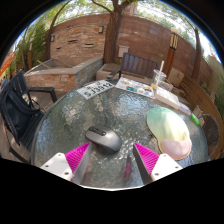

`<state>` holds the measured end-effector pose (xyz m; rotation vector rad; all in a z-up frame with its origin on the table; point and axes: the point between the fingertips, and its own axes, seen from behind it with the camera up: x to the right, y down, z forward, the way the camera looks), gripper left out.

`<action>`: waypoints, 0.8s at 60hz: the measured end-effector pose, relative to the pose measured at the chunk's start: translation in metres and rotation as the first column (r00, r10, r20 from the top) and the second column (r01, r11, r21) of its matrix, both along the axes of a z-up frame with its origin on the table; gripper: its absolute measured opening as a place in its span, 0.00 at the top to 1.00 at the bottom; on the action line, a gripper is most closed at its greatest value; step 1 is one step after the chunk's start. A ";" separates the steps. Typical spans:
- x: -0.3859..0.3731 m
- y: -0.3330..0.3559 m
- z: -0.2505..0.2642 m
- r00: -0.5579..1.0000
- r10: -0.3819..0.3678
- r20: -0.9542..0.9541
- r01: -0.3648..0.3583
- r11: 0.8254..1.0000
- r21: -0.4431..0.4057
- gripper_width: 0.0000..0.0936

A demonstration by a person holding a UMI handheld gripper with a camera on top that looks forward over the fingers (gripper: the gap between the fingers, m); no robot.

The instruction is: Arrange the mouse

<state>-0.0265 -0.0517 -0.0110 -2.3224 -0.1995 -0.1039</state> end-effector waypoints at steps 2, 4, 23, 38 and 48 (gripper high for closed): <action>-0.002 0.007 0.001 1.000 0.008 0.005 -0.008 1.000 0.009 0.08; -0.002 0.016 0.004 1.000 0.012 0.013 -0.012 1.000 0.015 0.08; -0.014 0.066 -0.007 0.996 0.051 -0.075 -0.051 0.999 0.003 0.42; -0.025 0.064 0.002 0.991 0.095 -0.098 -0.096 0.995 0.002 0.60; -0.036 0.086 0.105 0.973 0.182 -0.145 -0.154 0.971 0.185 0.60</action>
